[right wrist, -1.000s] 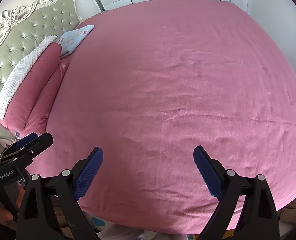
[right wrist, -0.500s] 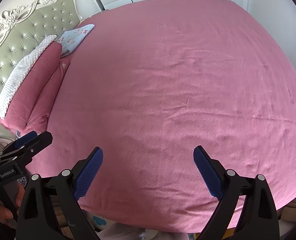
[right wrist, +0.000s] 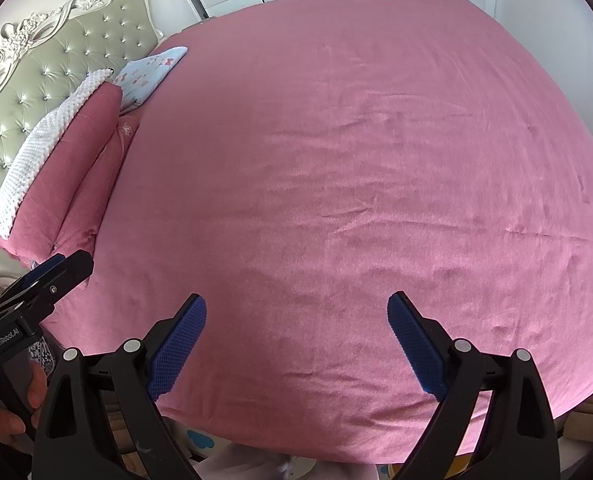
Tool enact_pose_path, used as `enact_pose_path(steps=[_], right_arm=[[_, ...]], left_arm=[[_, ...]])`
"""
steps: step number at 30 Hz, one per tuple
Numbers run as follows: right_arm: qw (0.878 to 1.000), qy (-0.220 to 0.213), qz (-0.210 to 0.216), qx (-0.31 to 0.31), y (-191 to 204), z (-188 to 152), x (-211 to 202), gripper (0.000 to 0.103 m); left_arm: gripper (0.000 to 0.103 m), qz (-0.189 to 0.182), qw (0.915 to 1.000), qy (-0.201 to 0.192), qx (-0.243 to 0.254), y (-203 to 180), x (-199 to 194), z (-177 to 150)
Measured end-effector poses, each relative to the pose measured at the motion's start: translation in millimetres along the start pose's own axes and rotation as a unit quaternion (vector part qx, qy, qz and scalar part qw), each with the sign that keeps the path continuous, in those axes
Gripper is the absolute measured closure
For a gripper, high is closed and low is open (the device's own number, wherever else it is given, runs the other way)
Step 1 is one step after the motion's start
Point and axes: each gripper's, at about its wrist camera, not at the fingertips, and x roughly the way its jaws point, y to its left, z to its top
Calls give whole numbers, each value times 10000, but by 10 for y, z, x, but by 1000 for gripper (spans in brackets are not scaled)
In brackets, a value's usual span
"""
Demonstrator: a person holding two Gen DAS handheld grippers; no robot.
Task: Collect trash
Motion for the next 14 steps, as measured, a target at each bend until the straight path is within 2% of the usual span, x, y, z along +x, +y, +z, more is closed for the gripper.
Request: enact_pose_path(steps=[14], right_arm=[[10000,42,60,26,-41,-29,21,14]], left_arm=[[4,20,10000,52,-19,-17,-45,5]])
